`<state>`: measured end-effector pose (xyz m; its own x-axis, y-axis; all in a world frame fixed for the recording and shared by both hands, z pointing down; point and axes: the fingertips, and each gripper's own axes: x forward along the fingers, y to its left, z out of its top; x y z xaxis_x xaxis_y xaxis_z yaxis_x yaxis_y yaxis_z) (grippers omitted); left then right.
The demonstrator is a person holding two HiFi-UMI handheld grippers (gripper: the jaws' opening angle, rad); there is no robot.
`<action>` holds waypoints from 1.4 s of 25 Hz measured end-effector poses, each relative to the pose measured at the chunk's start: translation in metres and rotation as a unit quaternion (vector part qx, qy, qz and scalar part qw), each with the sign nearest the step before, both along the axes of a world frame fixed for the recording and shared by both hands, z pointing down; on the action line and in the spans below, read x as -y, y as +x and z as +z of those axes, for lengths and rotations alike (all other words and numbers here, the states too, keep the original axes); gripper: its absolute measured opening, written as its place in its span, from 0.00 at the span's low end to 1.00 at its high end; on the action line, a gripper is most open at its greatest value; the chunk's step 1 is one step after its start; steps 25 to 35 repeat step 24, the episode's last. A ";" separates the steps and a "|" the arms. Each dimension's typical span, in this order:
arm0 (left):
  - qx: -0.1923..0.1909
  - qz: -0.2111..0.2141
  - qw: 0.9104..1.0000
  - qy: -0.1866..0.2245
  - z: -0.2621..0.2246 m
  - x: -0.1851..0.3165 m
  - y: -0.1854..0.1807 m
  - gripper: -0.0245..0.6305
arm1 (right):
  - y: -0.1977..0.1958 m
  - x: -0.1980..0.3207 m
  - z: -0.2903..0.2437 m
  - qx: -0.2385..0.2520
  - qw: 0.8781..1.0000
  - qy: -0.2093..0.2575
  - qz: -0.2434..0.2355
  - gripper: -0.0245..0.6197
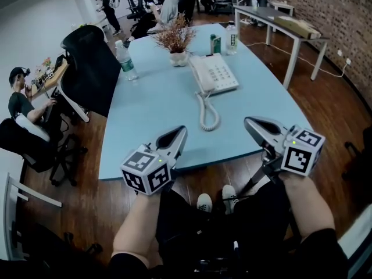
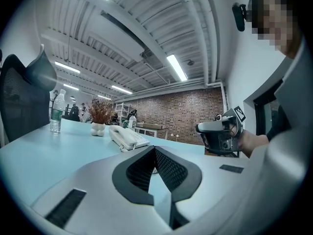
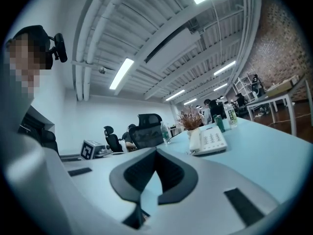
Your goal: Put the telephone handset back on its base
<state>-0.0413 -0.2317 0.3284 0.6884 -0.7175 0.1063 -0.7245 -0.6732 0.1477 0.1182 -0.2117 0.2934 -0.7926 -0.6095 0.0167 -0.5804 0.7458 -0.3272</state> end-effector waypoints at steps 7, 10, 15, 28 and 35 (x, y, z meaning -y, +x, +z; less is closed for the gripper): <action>-0.005 -0.008 1.000 0.001 -0.003 0.005 -0.008 0.03 | 0.001 0.011 0.023 -0.020 1.000 -0.017 0.005 0.05; -0.007 -0.011 1.000 0.004 -0.006 0.003 -0.010 0.03 | 0.008 0.019 0.032 -0.015 0.999 -0.039 0.014 0.05; -0.011 -0.018 1.000 0.003 -0.006 0.008 -0.018 0.03 | 0.004 0.016 0.021 -0.021 0.999 -0.026 0.017 0.05; -0.012 -0.016 1.000 0.000 -0.004 0.007 -0.016 0.03 | 0.006 0.015 0.031 -0.020 0.999 -0.035 0.015 0.05; -0.012 -0.016 1.000 0.000 -0.004 0.007 -0.016 0.03 | 0.006 0.015 0.031 -0.020 0.999 -0.035 0.015 0.05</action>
